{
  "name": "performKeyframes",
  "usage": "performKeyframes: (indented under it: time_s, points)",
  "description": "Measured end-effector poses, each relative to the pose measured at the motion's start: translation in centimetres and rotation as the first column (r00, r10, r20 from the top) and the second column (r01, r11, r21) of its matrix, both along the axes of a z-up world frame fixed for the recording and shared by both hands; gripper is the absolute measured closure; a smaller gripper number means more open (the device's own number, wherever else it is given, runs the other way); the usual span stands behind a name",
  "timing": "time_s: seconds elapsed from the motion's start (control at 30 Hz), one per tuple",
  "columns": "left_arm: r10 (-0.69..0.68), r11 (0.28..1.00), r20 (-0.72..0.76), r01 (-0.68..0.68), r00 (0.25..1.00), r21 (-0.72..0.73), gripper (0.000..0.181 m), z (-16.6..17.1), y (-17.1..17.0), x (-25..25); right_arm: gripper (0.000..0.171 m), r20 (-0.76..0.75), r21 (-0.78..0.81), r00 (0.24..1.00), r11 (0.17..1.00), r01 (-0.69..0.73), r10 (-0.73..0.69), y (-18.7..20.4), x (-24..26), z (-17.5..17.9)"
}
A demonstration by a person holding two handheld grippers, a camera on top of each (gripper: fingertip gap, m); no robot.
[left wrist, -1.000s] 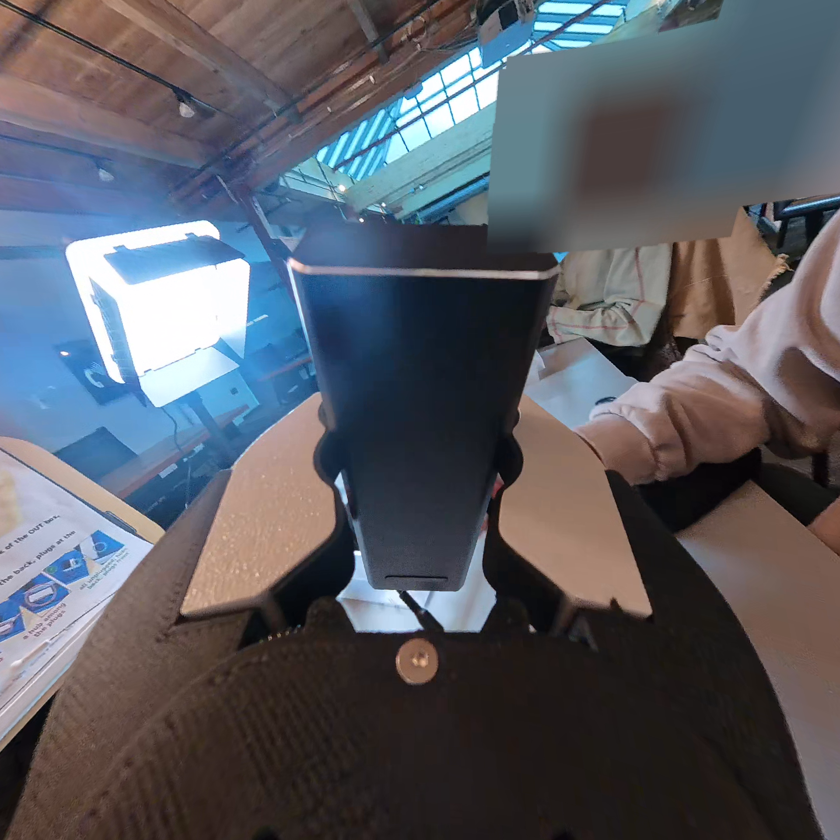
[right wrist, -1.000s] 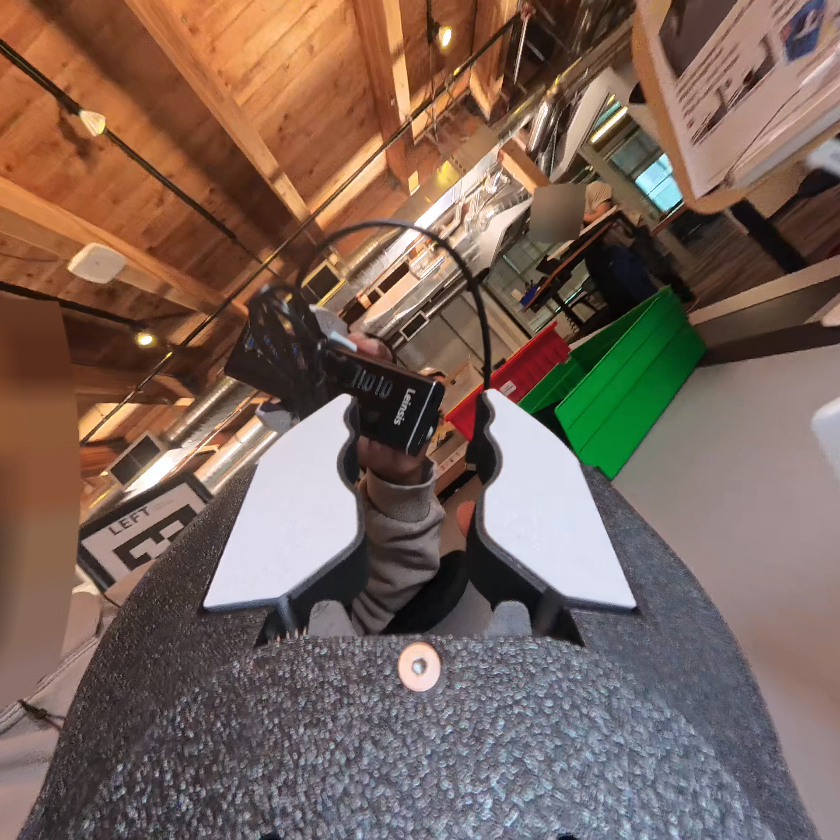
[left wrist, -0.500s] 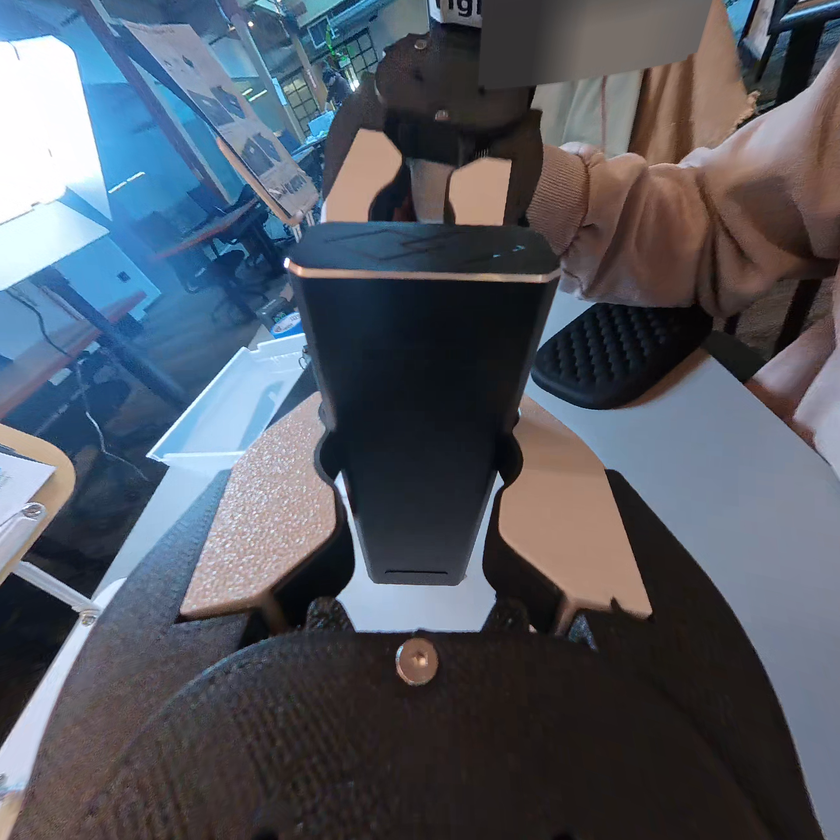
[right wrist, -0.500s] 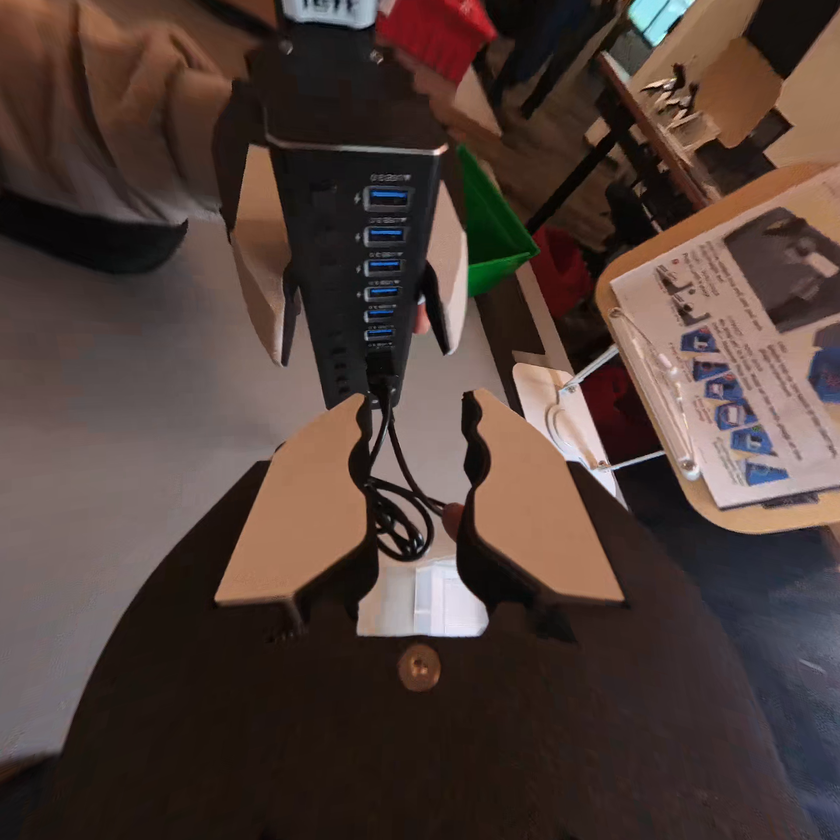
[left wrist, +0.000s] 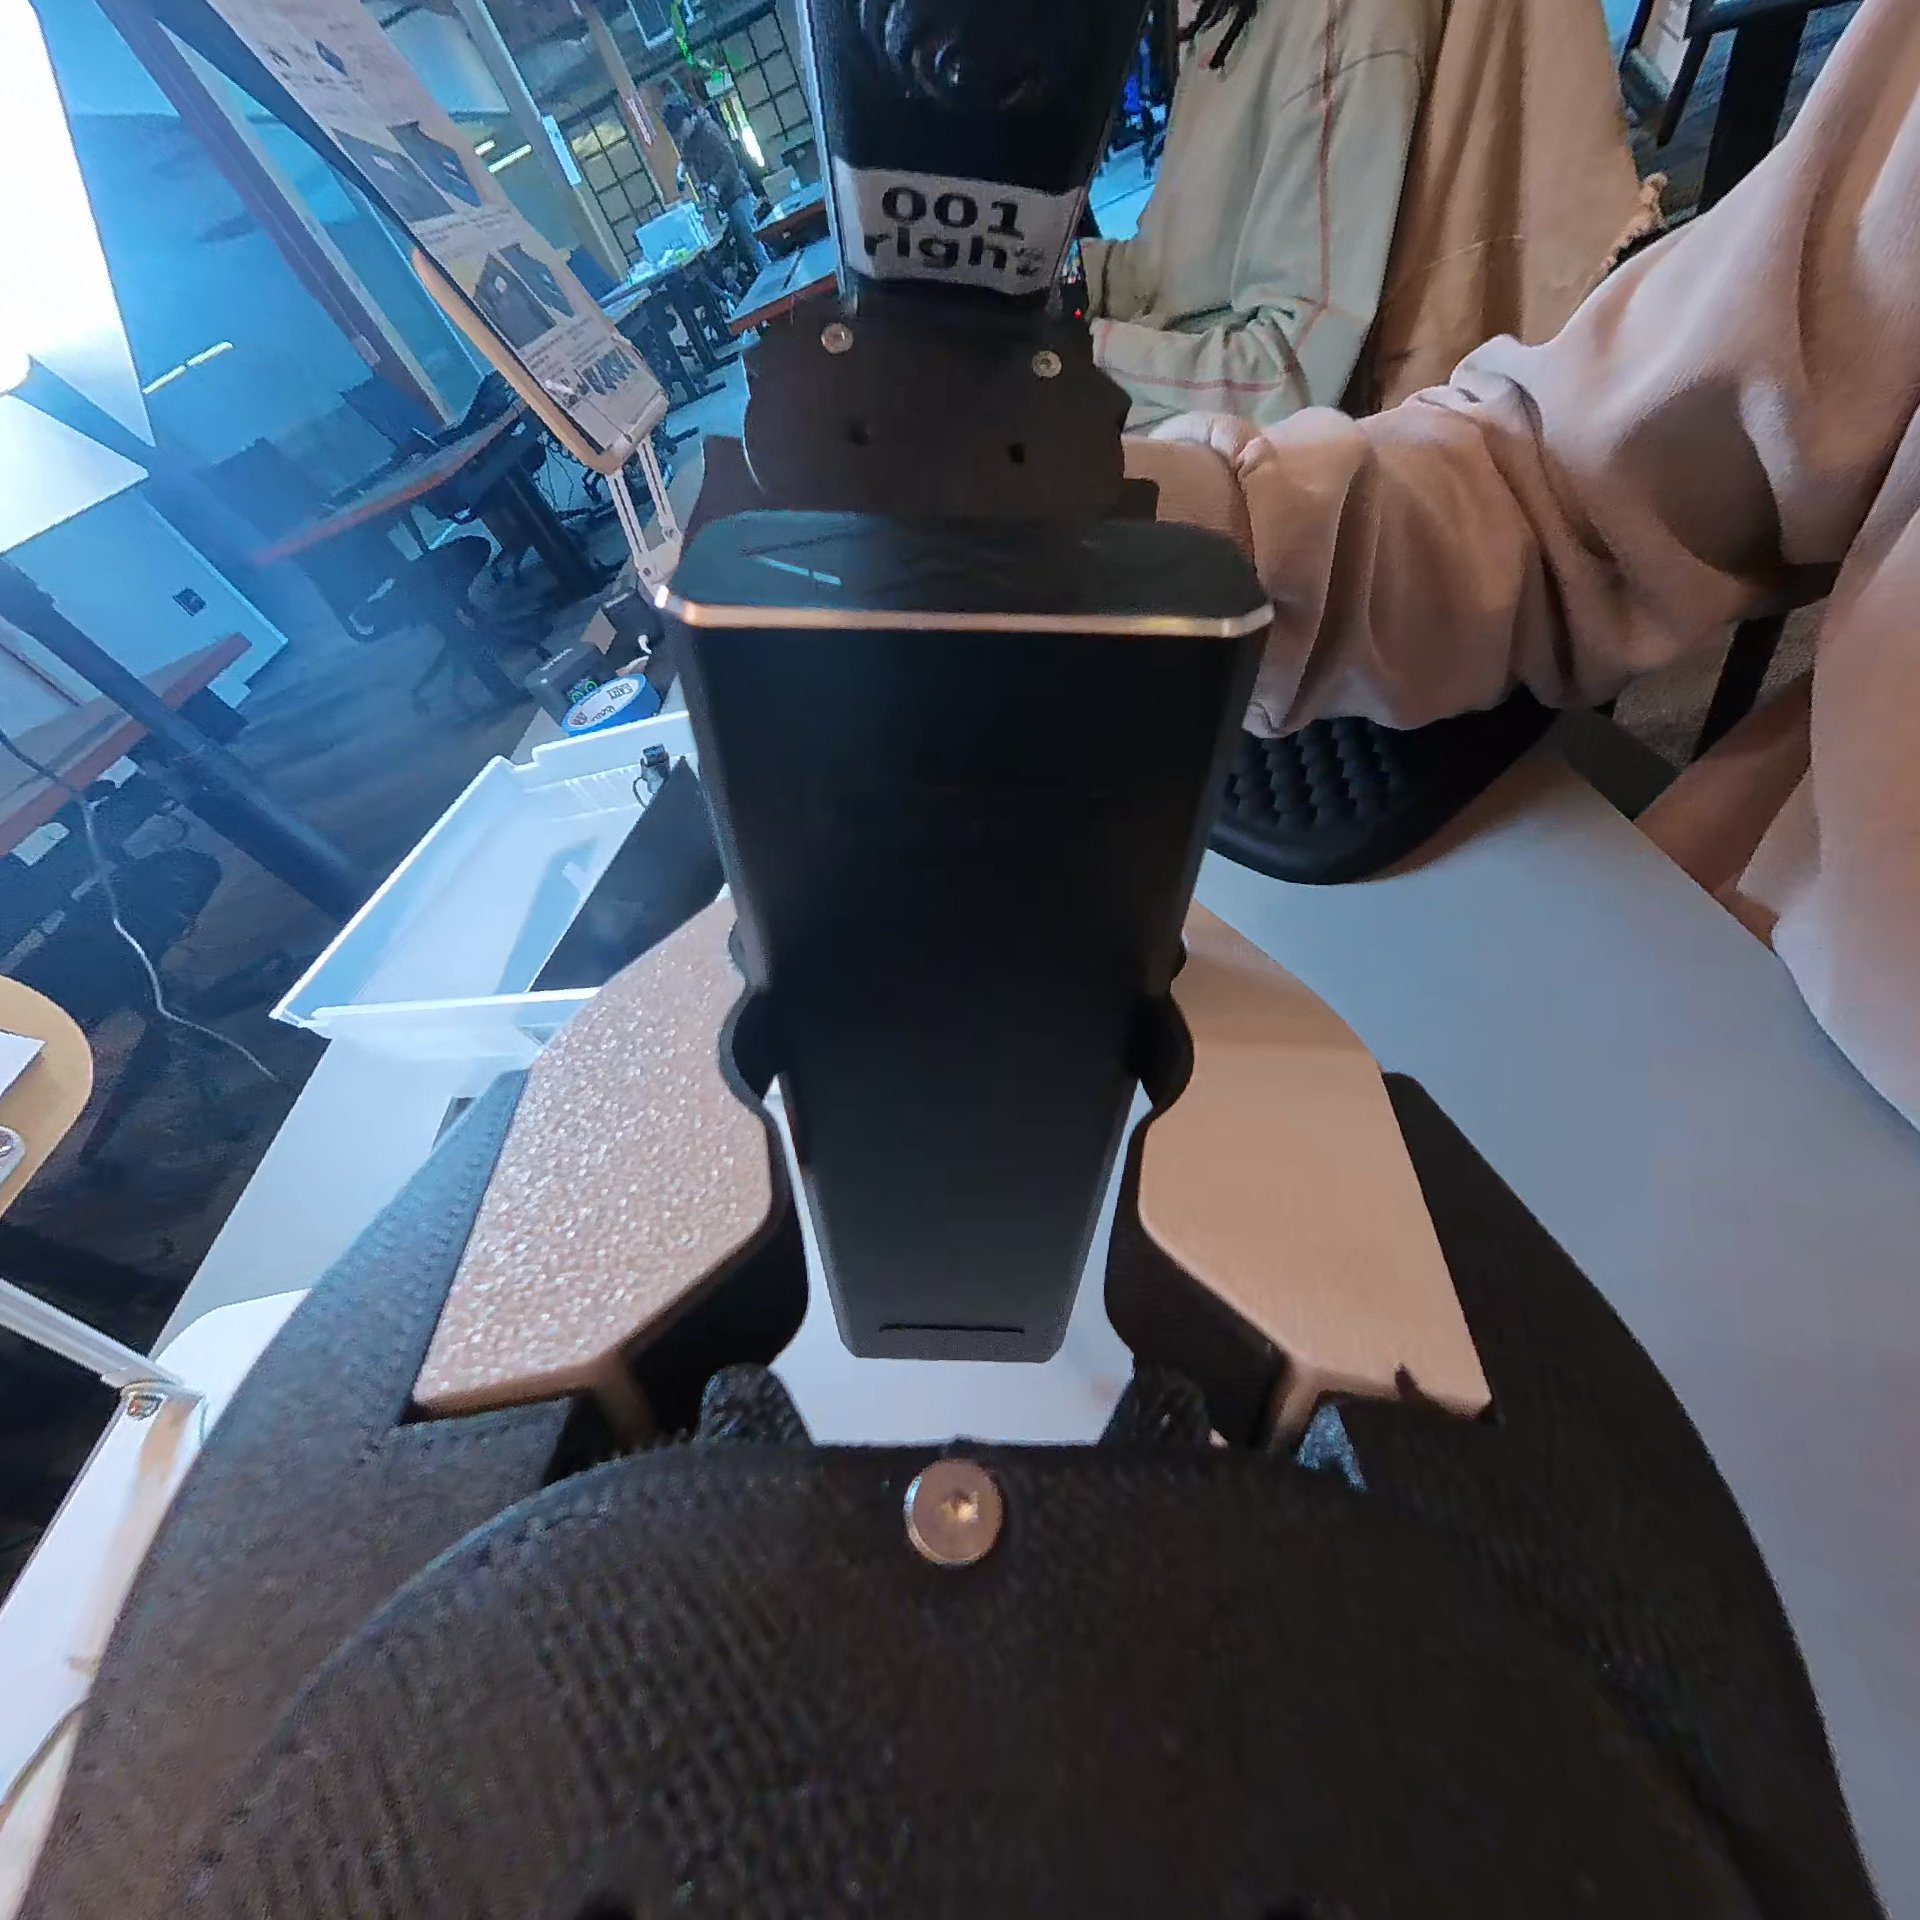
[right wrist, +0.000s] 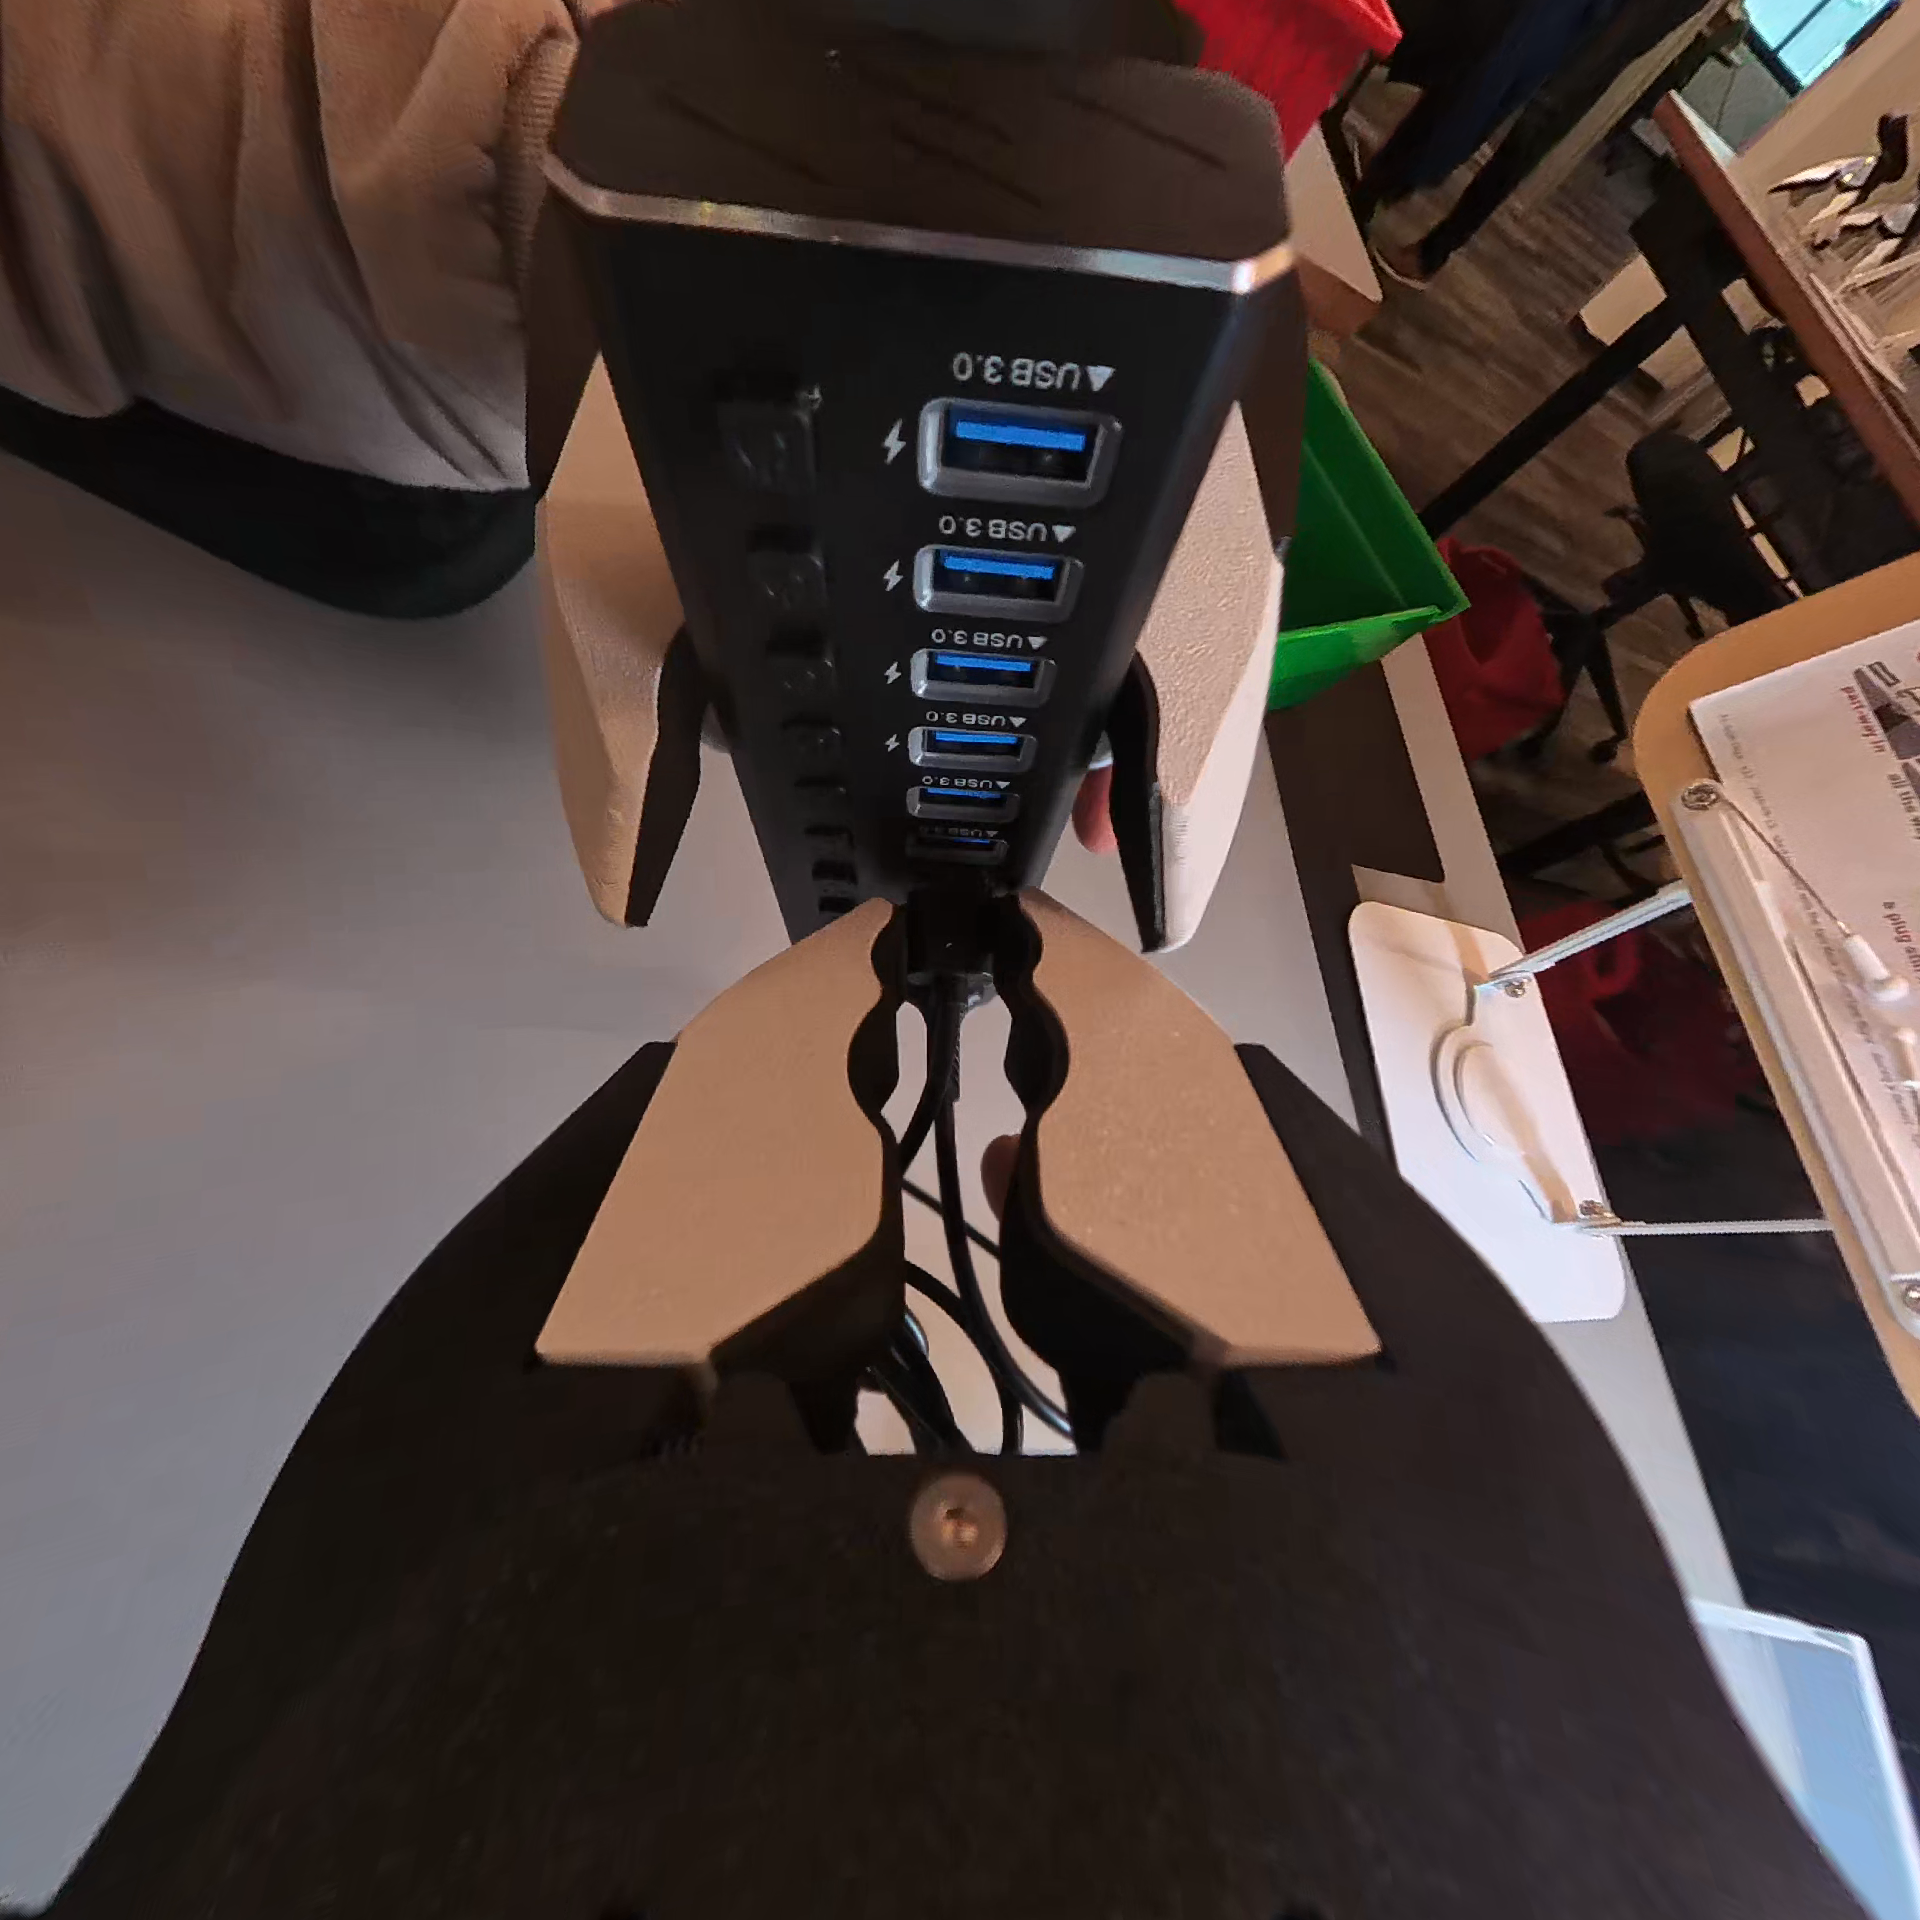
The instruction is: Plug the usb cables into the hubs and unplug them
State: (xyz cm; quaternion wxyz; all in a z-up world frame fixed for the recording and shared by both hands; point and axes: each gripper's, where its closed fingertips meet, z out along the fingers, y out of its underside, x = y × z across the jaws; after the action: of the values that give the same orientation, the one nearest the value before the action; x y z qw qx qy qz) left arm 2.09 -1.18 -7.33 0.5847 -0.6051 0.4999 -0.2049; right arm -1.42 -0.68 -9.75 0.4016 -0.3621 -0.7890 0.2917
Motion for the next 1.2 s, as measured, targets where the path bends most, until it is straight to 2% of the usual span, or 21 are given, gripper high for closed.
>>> performKeyframes:
  time_s: [0.27, 0.4, 0.43, 0.57, 0.67, 0.9, 1.2]
  points:
    - [0.028, 0.998, 0.015, -0.028, 1.0, 0.05, 0.101, 0.4, 0.4, -0.1, 0.156, -0.064, -0.174, 0.997, 0.983, -0.058, 0.048, -0.2, 0.5, 1.2]
    - [0.028, 0.998, 0.0, -0.028, 1.0, 0.054, 0.105, 0.0, 0.5, 0.2, 0.156, -0.1, -0.232, 0.993, 0.969, -0.084, 0.062, -0.5, 0.6, 2.0]
    - [0.028, 0.998, 0.0, -0.028, 1.0, 0.063, 0.11, 0.0, 0.4, 0.3, 0.156, -0.099, -0.22, 0.994, 0.973, -0.075, 0.055, -0.5, 0.6, 2.1]
    - [0.048, 0.993, -0.059, -0.041, 0.997, 0.11, 0.11, 0.0, 0.3, 0.3, 0.156, -0.098, -0.118, 0.995, 0.992, -0.043, 0.031, -0.6, 0.7, 2.1]
    - [0.066, 0.987, -0.091, -0.052, 0.994, 0.151, 0.11, 0.6, 0.1, 0.0, 0.156, -0.142, -0.107, 0.989, 0.993, -0.045, 0.03, -0.8, 0.6, 3.0]
    - [0.064, 0.992, -0.149, -0.046, 0.987, 0.121, 0.109, -0.3, 0.4, -0.4, 0.156, -0.111, -0.091, 0.993, 0.994, -0.058, 0.047, -0.6, 0.9, 2.8]
    - [0.107, 0.993, -0.258, -0.089, 0.96, 0.081, 0.111, -3.0, 1.6, -1.0, 0.156, -0.004, 0.045, 1.0, 0.999, 0.021, -0.02, 0.7, 0.9, 0.6]
